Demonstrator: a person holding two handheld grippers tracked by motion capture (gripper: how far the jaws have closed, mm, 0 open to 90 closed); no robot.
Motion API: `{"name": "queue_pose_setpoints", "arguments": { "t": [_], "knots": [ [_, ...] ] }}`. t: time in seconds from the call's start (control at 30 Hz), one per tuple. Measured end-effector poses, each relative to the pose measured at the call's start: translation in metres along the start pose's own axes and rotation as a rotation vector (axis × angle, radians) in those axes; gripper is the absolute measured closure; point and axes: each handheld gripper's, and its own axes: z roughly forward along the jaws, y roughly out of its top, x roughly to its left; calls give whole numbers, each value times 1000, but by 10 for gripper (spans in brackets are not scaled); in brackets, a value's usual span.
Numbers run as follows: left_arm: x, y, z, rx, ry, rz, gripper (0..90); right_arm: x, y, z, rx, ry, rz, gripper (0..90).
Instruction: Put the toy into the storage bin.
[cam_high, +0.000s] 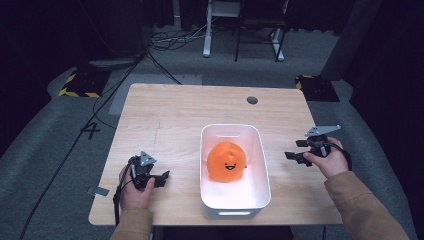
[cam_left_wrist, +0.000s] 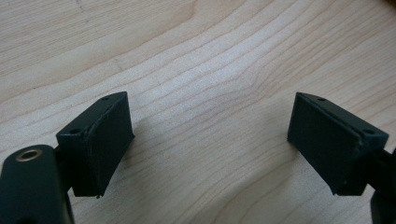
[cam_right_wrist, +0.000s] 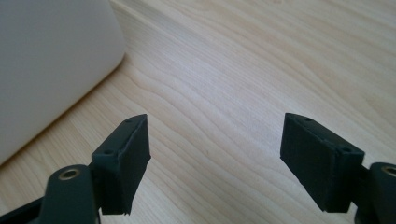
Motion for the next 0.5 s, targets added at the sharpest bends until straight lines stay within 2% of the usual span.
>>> {"name": "queue_pose_setpoints", "arguments": {
  "t": [0.47,0.5],
  "knots": [
    [0,0,0,-7,3,0,144,-7,-39,22,9,-13,21,250],
    [0,0,0,-5,4,0,144,-7,-43,24,1,-19,34,250]
  ]
}}
